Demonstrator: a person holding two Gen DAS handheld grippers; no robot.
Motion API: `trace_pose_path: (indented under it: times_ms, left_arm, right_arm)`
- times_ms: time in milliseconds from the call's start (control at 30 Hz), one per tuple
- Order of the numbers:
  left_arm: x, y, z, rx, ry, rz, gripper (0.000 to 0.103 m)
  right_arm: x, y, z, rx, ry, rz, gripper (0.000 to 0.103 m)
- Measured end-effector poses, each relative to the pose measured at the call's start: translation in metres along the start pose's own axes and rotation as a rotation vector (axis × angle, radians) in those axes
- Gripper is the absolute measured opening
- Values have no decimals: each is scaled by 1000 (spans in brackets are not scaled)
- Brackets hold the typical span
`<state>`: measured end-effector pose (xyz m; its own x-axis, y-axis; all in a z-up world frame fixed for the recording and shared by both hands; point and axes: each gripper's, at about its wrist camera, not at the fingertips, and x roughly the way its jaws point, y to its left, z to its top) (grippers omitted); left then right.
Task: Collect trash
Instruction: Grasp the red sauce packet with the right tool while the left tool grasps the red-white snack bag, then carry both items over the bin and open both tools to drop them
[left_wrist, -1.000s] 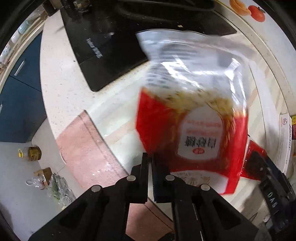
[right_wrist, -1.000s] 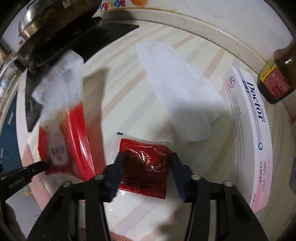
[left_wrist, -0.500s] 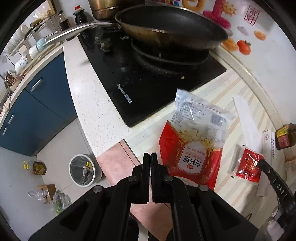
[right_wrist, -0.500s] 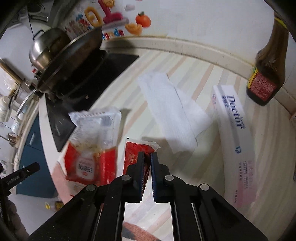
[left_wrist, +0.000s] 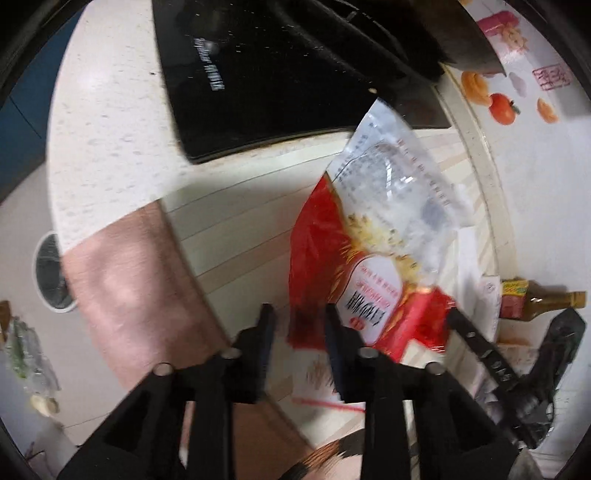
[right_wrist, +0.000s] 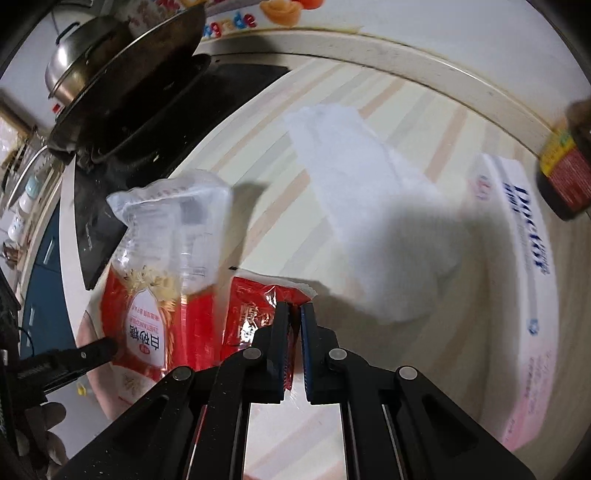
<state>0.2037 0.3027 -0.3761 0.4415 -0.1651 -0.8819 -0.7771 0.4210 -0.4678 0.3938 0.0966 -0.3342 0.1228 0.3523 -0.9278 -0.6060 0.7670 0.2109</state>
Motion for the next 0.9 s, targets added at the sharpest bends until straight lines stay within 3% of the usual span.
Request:
trace_pose_path:
  times_ms: [133, 333, 400, 467, 500, 733, 900]
  left_arm:
    - [7, -12, 10, -5, 6, -60, 29]
    - [13, -33, 23, 22, 15, -55, 29]
    - [10, -41, 24, 58, -20, -40, 26]
    - [4, -50, 22, 113, -63, -14, 5]
    - [1, -54, 20, 138, -79, 9, 2]
    - [-48, -48, 18, 173, -184, 67, 0]
    - [-102, -40, 10, 217, -310, 150, 0]
  right_arm:
    - [9, 11, 4, -26, 4, 6, 7]
    - [20, 25, 9, -60, 14, 18, 7]
    - [20, 29, 11, -67, 16, 21, 7]
    - [21, 32, 12, -69, 19, 24, 7]
    - [21, 32, 13, -69, 19, 23, 7]
    - [10, 32, 11, -45, 11, 38, 5]
    - [-9, 36, 8, -47, -17, 34, 5]
